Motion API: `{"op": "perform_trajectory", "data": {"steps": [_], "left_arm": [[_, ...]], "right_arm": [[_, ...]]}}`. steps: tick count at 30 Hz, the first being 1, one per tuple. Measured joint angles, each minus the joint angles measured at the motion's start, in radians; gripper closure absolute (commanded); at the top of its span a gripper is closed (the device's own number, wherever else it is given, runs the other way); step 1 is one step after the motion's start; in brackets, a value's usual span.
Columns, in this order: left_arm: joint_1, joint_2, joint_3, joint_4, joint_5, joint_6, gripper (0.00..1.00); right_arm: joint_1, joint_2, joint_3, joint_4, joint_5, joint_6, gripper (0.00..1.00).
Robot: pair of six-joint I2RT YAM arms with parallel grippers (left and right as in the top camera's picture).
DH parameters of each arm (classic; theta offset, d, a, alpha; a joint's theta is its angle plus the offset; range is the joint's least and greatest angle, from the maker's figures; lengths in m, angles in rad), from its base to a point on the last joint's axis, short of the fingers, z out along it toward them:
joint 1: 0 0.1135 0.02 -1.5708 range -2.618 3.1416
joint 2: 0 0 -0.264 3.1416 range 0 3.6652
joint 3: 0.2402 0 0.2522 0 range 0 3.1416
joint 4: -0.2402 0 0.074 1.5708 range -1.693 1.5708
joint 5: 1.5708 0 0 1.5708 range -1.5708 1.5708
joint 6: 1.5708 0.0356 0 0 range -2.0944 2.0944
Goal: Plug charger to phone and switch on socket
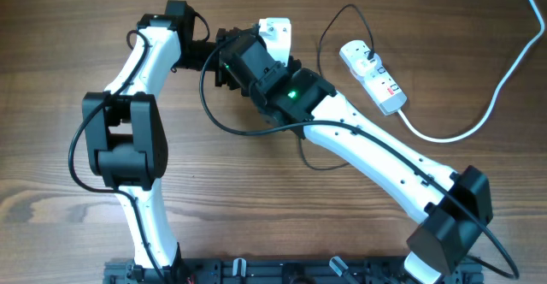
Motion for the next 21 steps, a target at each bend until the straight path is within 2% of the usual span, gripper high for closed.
{"op": "perform_trajectory", "data": {"steps": [4, 8, 11, 15, 21], "left_arm": [[0.0, 0.0, 0.0, 0.0, 0.0, 0.0, 0.35], [0.0, 0.0, 0.0, 0.0, 0.0, 0.0, 0.35], [0.0, 0.0, 0.0, -0.002, 0.0, 0.0, 0.34], [0.0, 0.0, 0.0, -0.002, -0.003, 0.0, 0.34], [0.0, 0.0, 0.0, -0.003, -0.002, -0.003, 0.19]], "right_arm": [[0.0, 0.0, 0.0, 0.0, 0.0, 0.008, 0.83], [0.0, 0.0, 0.0, -0.001, 0.0, 0.014, 0.87], [0.0, 0.0, 0.0, -0.004, 0.0, 0.017, 0.95], [-0.002, 0.0, 0.0, -0.006, 0.0, 0.037, 0.95], [-0.002, 0.0, 0.0, -0.008, 0.0, 0.051, 0.96]]}}
